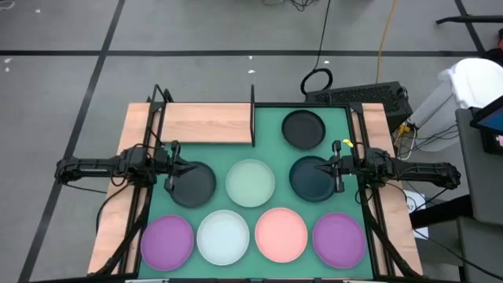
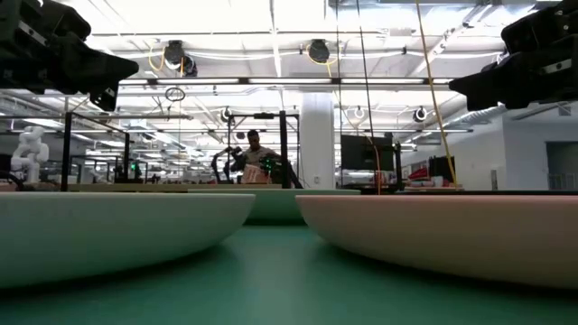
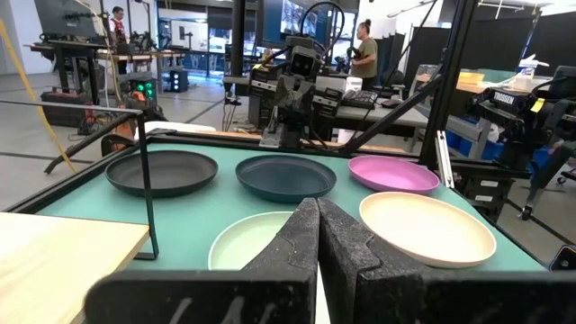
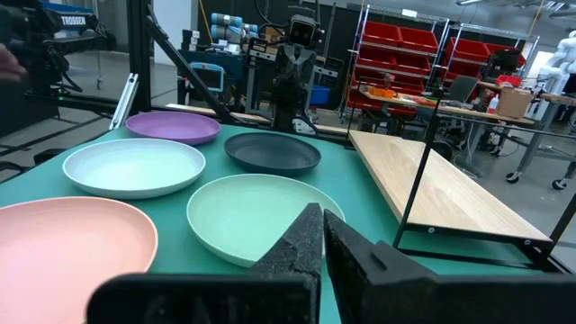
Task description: Place and stack plates onto a shelf
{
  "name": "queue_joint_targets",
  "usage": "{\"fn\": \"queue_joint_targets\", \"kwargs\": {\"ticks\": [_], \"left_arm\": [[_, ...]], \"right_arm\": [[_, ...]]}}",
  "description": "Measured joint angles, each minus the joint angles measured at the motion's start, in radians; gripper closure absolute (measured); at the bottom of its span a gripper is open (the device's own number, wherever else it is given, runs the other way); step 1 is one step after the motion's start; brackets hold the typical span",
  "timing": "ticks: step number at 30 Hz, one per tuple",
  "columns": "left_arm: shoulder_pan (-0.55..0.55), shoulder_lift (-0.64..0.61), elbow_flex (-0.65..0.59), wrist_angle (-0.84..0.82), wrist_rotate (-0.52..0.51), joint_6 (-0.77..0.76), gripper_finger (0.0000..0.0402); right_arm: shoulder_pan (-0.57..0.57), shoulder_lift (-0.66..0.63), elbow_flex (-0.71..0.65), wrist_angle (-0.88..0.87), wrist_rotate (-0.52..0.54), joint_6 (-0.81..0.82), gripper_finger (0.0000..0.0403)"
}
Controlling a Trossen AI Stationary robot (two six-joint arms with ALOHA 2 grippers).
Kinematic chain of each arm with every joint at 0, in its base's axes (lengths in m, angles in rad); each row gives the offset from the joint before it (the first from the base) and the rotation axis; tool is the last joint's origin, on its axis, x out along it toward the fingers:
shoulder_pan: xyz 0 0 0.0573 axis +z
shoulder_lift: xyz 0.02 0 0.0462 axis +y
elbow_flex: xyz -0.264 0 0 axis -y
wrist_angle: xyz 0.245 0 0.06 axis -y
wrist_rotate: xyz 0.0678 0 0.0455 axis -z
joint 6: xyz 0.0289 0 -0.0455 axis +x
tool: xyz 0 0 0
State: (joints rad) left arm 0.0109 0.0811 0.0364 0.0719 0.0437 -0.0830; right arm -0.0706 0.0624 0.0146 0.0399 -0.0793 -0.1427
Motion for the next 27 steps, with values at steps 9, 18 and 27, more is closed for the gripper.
{"fn": "queue_joint_targets", "kwargs": {"ticks": [9, 18, 27], "left_arm": [[0.0, 0.0, 0.0, 0.0, 0.0, 0.031, 0.0398], [0.0, 0.0, 0.0, 0.006, -0.001, 0.057, 0.0398], [0.0, 0.023, 0.0, 0.108, -0.001, 0.102, 0.0398]], "right_arm": [[0.0, 0.0, 0.0, 0.0, 0.0, 0.0, 0.0403], [0.0, 0.0, 0.0, 0.0, 0.001, -0.004, 0.0403], [0.0, 0.0, 0.0, 0.0, 0.0, 0.003, 0.0403]]}}
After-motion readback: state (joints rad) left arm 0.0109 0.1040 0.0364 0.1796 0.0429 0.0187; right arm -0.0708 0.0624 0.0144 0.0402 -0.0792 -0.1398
